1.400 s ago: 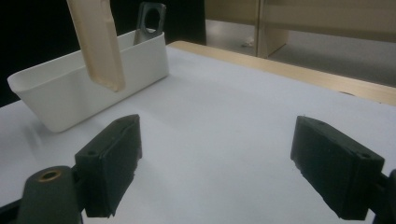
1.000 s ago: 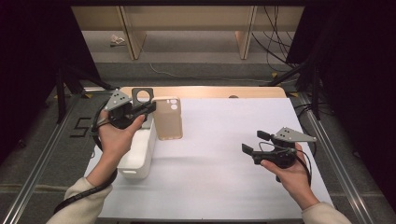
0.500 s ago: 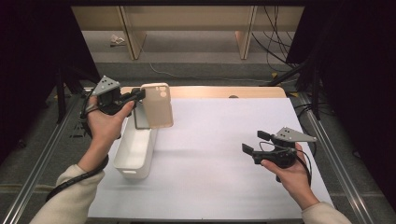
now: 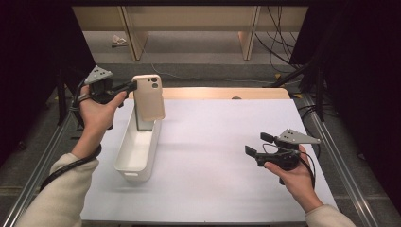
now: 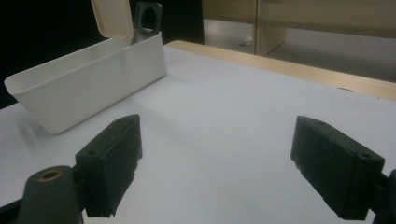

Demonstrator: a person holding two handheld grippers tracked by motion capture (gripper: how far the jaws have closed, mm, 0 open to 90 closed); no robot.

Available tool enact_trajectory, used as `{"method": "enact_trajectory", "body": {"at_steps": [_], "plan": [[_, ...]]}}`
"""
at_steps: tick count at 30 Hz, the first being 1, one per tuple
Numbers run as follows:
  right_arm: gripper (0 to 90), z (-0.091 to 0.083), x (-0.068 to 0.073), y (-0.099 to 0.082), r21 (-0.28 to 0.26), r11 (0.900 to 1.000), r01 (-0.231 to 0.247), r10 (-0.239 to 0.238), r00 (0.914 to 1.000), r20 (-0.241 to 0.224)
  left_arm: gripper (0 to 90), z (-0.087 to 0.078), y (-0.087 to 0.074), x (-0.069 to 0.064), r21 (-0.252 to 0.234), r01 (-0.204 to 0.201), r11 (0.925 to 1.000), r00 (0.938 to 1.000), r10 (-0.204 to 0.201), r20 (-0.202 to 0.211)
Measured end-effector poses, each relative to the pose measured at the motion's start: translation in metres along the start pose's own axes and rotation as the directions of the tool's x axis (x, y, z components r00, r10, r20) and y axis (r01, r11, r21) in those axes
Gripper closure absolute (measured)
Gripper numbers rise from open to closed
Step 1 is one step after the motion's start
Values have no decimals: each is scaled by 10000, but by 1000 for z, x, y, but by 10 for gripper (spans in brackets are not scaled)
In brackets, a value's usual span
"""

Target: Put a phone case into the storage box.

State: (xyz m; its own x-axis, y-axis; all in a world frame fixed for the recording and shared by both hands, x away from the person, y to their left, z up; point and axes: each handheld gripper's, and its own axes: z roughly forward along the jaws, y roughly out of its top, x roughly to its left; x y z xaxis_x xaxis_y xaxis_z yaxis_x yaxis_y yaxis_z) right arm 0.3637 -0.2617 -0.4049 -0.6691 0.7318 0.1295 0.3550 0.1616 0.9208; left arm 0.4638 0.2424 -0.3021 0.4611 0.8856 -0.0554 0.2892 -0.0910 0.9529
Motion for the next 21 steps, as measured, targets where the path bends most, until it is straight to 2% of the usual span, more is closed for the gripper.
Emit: {"method": "enact_trajectory", "body": {"at_steps": [10, 17, 21], "plan": [[178, 0, -1, 0, -2, 10000, -50, 50, 10000, -13, 834, 12, -2, 18, 183, 4, 9998, 9988, 5, -487], [178, 0, 0, 0, -7, 10000, -16, 16, 10000, -26, 833, 23, -13, 31, 437, 108, 9990, 9952, -65, -974], [179, 0, 0, -1, 36, 10000, -40, 40, 10000, -26, 833, 30, -19, 35, 703, -21, 9975, 9927, 106, -1202]]}}
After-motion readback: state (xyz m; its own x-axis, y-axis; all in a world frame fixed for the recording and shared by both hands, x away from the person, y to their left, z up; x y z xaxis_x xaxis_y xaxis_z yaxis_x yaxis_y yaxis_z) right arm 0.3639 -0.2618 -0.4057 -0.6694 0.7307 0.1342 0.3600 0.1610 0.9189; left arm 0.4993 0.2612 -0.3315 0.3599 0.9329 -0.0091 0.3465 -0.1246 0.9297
